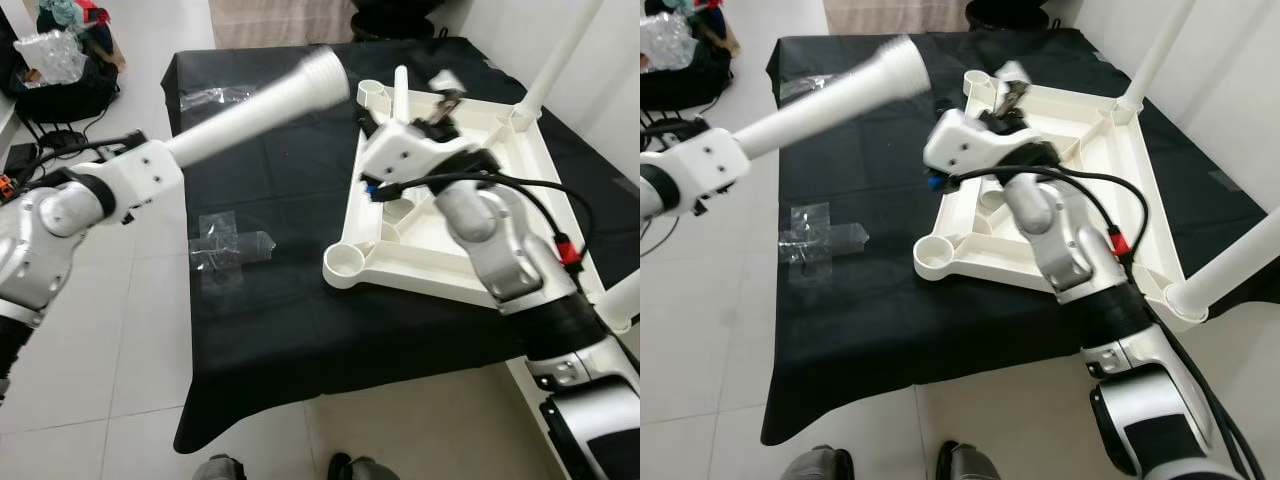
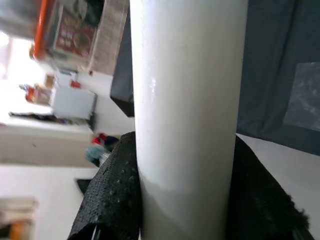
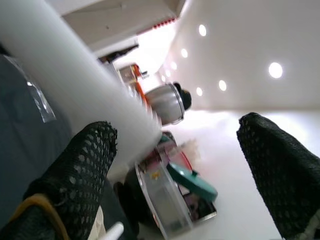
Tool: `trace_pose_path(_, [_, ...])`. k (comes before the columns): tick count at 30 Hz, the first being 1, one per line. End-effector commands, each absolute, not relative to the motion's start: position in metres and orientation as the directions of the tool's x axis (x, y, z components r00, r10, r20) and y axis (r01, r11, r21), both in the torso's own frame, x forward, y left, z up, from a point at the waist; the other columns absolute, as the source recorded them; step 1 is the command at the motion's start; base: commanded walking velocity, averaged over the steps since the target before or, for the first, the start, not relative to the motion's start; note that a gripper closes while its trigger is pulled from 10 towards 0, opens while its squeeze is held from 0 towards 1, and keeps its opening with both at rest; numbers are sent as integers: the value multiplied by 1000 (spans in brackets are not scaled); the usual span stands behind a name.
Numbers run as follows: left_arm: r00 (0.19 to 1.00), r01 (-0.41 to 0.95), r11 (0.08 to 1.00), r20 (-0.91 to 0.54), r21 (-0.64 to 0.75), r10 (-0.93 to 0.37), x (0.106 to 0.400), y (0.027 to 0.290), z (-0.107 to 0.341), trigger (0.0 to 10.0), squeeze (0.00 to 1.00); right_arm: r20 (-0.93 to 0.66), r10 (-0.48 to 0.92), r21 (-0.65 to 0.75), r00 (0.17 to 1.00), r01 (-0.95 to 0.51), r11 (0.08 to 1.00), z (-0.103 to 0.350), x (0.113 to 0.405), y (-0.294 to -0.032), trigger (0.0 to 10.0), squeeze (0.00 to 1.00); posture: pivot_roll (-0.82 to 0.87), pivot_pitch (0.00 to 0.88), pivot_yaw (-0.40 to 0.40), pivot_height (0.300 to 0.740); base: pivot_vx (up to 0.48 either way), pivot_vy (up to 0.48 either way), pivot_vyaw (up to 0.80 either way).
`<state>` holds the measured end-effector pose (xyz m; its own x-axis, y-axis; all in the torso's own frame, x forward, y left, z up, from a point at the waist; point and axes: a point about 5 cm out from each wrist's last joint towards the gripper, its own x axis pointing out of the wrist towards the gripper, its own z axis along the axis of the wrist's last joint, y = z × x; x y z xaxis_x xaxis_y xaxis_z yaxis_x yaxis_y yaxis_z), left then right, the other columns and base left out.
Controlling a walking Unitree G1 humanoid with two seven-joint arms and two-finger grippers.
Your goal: Building children table
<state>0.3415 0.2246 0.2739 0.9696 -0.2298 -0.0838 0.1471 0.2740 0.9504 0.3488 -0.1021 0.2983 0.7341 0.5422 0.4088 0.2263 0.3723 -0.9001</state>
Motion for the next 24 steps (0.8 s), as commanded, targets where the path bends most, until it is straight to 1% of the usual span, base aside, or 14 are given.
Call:
trace_pose_path(1, [957, 164, 207, -105, 965, -270, 343, 213, 269, 10000, 0, 382, 581, -918, 719, 221, 329, 293, 349, -92, 10000, 0, 32, 121, -52, 740, 0, 0, 0])
trace_pose_path(2, [957, 164, 207, -105, 965, -270, 343, 213, 269, 10000, 0, 382, 581, -918, 719, 221, 329, 293, 349, -92, 10000, 0, 32, 121, -52, 740, 0, 0, 0])
trace_pose_path(4, [949, 174, 182, -116, 968, -294, 346, 204, 266, 10000, 0, 322, 609, -944, 725, 194, 268, 286, 353, -81, 10000, 0, 32, 121, -50, 740, 0, 0, 0])
trace_pose_path(5, [949, 174, 182, -116, 968, -294, 346, 204, 266, 10000, 0, 322, 609, -944, 725, 194, 268, 286, 353, -81, 10000, 0, 32, 121, -50, 740, 0, 0, 0])
trace_pose_path(7, [943, 178, 174, -118, 969, -311, 350, 197, 265, 10000, 0, 245, 628, -969, 738, 158, 191, 275, 356, -74, 10000, 0, 33, 120, -48, 740, 0, 0, 0])
trace_pose_path(8, [943, 178, 174, -118, 969, -311, 350, 197, 265, 10000, 0, 245, 628, -969, 738, 158, 191, 275, 356, -74, 10000, 0, 33, 120, -48, 740, 0, 0, 0])
trace_pose_path(10, [940, 178, 167, -117, 970, -322, 353, 193, 265, 10000, 0, 214, 634, -976, 743, 145, 160, 270, 357, -71, 10000, 0, 36, 120, -51, 740, 0, 0, 0])
trace_pose_path(12, [931, 187, 155, -124, 970, -343, 355, 188, 263, 10000, 0, 155, 659, -988, 736, 109, 111, 266, 359, -66, 10000, 0, 34, 121, -48, 740, 0, 0, 0])
trace_pose_path(14, [927, 188, 138, -129, 972, -351, 356, 186, 262, 10000, 0, 147, 665, -989, 732, 105, 104, 268, 359, -65, 10000, 0, 34, 121, -48, 740, 0, 0, 0])
trace_pose_path(15, [923, 193, 108, -144, 975, -356, 358, 186, 259, 10000, 0, 136, 666, -991, 733, 93, 101, 271, 361, -67, 10000, 0, 31, 122, -49, 740, 0, 0, 0])
trace_pose_path(19, [926, 196, 89, -154, 977, -346, 361, 190, 258, 10000, 0, 103, 639, -995, 762, 76, 71, 271, 366, -76, 10000, 0, 28, 124, -46, 740, 0, 0, 0])
trace_pose_path(20, [928, 197, 81, -159, 977, -336, 362, 194, 257, 10000, 0, 66, 619, -998, 782, 60, 31, 268, 369, -82, 10000, 0, 28, 124, -46, 740, 0, 0, 0])
trace_pose_path(21, [928, 197, 81, -159, 977, -336, 362, 194, 257, 10000, 0, 66, 619, -998, 782, 60, 31, 268, 369, -82, 10000, 0, 28, 124, -46, 740, 0, 0, 0])
trace_pose_path(24, [928, 195, 66, -163, 979, -334, 365, 194, 258, 10000, 0, -34, 594, -998, 804, 1, -58, 257, 371, -83, 10000, 0, 25, 125, -45, 740, 0, 0, 0])
